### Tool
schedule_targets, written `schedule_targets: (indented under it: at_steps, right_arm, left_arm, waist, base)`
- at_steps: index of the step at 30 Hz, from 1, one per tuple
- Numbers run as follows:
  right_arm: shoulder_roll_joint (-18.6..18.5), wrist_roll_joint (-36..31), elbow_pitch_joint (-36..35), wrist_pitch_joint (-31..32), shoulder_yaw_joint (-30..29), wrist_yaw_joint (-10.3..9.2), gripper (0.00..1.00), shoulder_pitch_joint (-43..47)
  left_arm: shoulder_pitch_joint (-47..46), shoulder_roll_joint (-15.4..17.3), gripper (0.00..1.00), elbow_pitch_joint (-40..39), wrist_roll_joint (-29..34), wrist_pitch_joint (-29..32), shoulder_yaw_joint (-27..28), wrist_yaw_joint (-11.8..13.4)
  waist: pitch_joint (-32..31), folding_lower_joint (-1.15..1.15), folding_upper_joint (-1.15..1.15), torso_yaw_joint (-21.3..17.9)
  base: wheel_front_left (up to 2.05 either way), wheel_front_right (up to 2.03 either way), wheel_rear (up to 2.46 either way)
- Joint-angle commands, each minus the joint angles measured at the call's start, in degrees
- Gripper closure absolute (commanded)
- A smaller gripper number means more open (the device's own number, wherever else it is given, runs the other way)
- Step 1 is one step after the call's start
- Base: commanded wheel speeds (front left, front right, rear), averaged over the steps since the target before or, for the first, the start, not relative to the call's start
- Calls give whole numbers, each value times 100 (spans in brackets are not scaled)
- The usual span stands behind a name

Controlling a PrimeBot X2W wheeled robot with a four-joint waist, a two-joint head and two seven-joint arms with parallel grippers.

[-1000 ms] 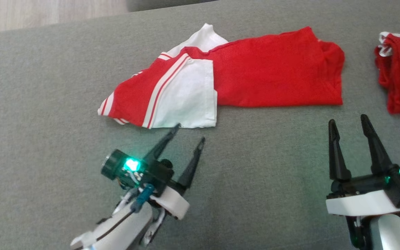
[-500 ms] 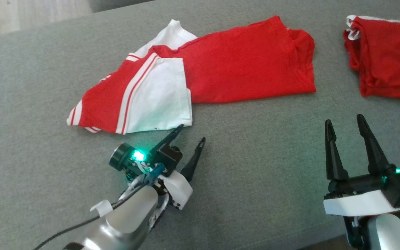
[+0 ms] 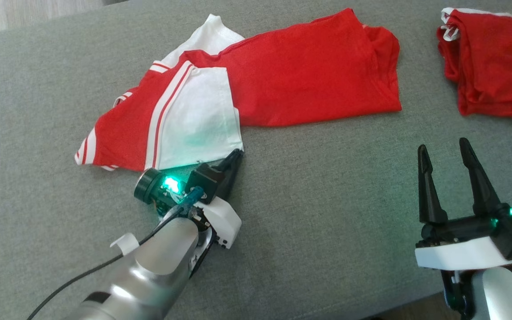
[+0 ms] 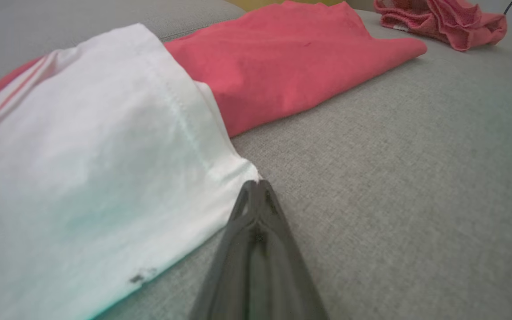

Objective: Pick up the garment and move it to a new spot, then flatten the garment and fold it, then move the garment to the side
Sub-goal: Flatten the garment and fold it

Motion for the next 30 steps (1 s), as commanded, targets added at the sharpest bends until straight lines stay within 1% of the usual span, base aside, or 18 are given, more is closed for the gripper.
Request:
schedule_targets:
  at_steps: [1,4,6,9,12,17,23,26,30]
  right_arm:
    - [-87,36,-179,-32,85,-4,0,-103]
    - [-87,13,-168,-32,64,-4,0,-92]
    - [-83,2,-165,-32,52,-4,0,-77]
    - [-70,1,-163,-32,43,-4,0,-23]
    - [-62,6,-168,-32,25,-4,0,18]
    - [-85,-2,-169,-32,-55,-4,0,101]
    - [-162,-2,-192,-32,-266,-4,0,238]
    - [-190,-8,-207,-32,-390,-4,0,315]
    - [-253,-8,-216,-32,-497,-4,0,404]
  left_arm:
    - [-107,26,100,96,-64,51,138,-27]
    - [-93,-18,100,255,-217,94,209,-80]
    - [-113,-29,100,284,-280,44,283,-60]
    - [-141,89,100,104,-310,-85,495,81]
    - [-81,299,100,-307,-335,-122,770,251]
    - [359,863,100,-1802,-105,-128,1336,629]
    - [1406,1502,100,-3672,132,-129,1898,1163]
    - [1913,1762,100,-4345,188,-129,2050,1404]
    - [2422,2023,100,-4942,150,-102,2179,1669]
  waist:
    - [-15,0,0,16]
    - [-61,0,0,63]
    - [-107,0,0,109]
    - [-208,0,0,248]
    - [-284,0,0,401]
    - [-454,0,0,724]
    - [-739,0,0,1117]
    - [-843,0,0,1299]
    - [-902,0,0,1536]
  base:
    - [0,0,0]
    - [0,0,0]
    - [0,0,0]
    - [0,0,0]
    - [0,0,0]
    - [0,0,0]
    - [0,0,0]
    - [0,0,0]
    - [0,0,0]
